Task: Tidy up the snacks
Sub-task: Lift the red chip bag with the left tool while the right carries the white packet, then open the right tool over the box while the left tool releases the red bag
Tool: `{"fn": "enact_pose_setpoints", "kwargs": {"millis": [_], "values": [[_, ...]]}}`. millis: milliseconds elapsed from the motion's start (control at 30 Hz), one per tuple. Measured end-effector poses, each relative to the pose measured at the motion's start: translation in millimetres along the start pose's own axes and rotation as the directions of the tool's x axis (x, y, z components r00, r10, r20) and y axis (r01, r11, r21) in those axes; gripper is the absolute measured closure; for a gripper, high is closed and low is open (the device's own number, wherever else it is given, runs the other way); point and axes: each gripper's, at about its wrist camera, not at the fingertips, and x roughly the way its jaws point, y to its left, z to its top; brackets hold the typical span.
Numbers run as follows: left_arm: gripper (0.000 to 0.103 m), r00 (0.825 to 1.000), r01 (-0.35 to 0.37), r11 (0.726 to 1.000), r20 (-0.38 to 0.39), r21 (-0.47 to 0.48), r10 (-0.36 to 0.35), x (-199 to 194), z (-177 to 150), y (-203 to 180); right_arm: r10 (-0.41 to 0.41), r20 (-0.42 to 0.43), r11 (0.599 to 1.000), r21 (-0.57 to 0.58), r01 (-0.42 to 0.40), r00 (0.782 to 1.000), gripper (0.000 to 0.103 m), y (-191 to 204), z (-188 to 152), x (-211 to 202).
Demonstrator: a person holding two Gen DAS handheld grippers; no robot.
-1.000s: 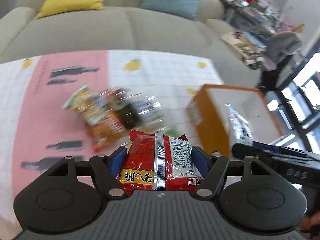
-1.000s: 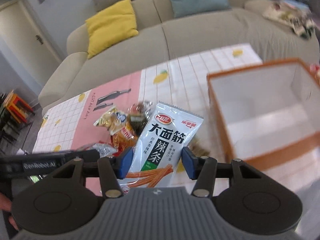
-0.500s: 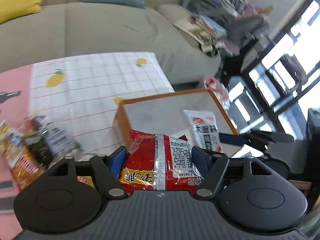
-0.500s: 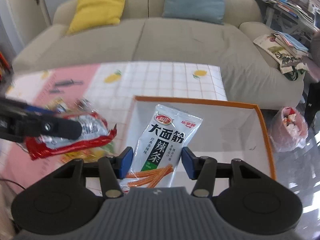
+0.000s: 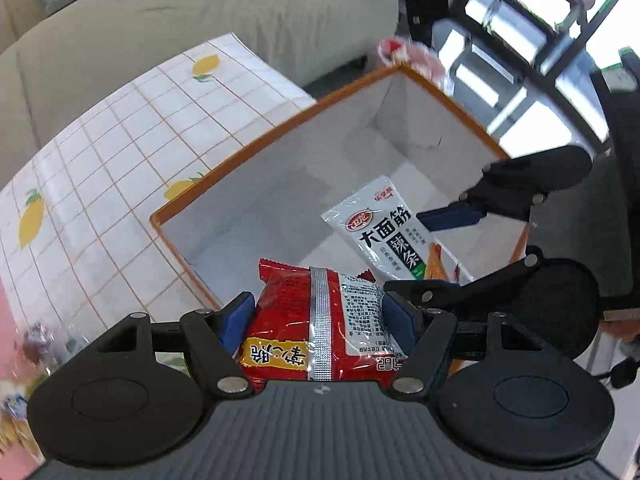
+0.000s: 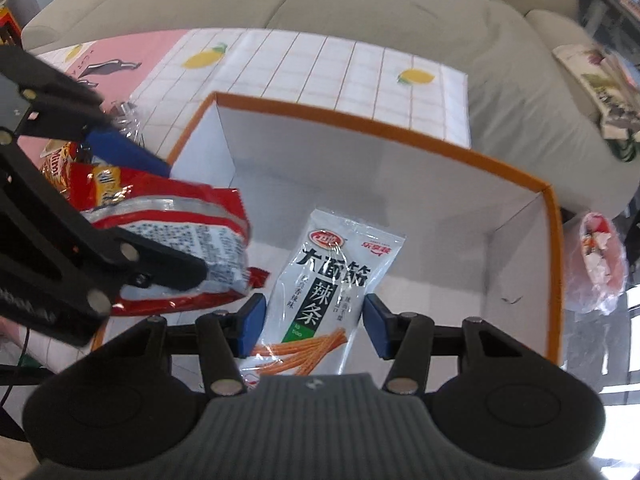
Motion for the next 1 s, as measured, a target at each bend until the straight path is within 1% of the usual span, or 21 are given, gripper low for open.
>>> {"fn": "enact_pose_setpoints", "kwargs": {"millis": [67, 233, 367, 467, 533, 633, 700, 767, 833, 933, 1000], "values": [[0.022, 0.999, -0.030, 0.999, -0.038, 0.019, 0.030, 6.4, 1.6, -4.8, 0.014, -0.029, 1.000, -0.008, -0.014, 0.999, 0.051, -1.3, 1.2, 10.8], [0.022, 0.990, -0.036, 0.999, -0.135, 0.032, 0.040, 18.3, 10.6, -8.9, 0.032, -0.086, 0.998, -0.042, -0.036, 0.996, 0.051, 1.9, 1.6, 29.3], [0.019, 0.985, -0.059, 0.997, -0.158, 0.048, 0.066, 20.8, 9.2, -13.0, 0.040, -0.099, 0.998, -0.043, -0.044, 0.994, 0.050, 2.8, 0.1, 37.2], [0.018, 0.986, -0.052, 0.998, -0.154, 0.044, 0.058, 21.3, 8.0, -14.9, 0.043, -0.101, 0.998, -0.045, -0.048, 0.994, 0.050, 3.8, -0.9, 41.3], [0.017, 0.988, -0.033, 0.999, -0.148, 0.029, 0.037, 23.1, 9.5, -13.0, 0.043, -0.103, 0.998, -0.047, -0.048, 0.994, 0.050, 4.7, -1.6, 43.0], [0.013, 0.990, 0.010, 1.000, -0.141, -0.020, -0.012, 20.4, 8.8, -9.4, 0.037, -0.110, 0.998, -0.046, -0.043, 0.993, 0.051, 5.4, -1.9, 45.6], [0.013, 0.991, 0.021, 0.999, -0.135, -0.040, -0.027, 20.5, 9.4, -6.8, 0.035, -0.111, 0.998, -0.039, -0.040, 0.993, 0.058, 4.5, -0.7, 45.8], [0.013, 0.992, 0.025, 0.998, -0.121, -0.056, -0.031, 18.2, 9.3, -5.8, 0.043, -0.112, 0.999, -0.022, -0.045, 0.993, 0.060, 1.9, 0.6, 44.9], [0.014, 0.994, 0.043, 0.996, -0.093, -0.080, -0.051, 11.2, 7.7, -4.3, 0.051, -0.117, 0.999, -0.008, -0.052, 0.992, 0.062, -0.5, 2.5, 45.3], [0.016, 0.997, 0.067, 0.991, -0.024, -0.114, -0.070, -5.6, 3.6, 1.0, 0.067, -0.110, 0.998, 0.012, -0.066, 0.992, 0.064, -1.4, 4.4, 45.3], [0.021, 0.998, 0.064, 0.987, 0.028, -0.146, -0.060, -20.4, -2.6, 7.8, 0.080, -0.097, 0.996, 0.036, -0.077, 0.992, 0.063, -2.3, 5.4, 42.1]]}}
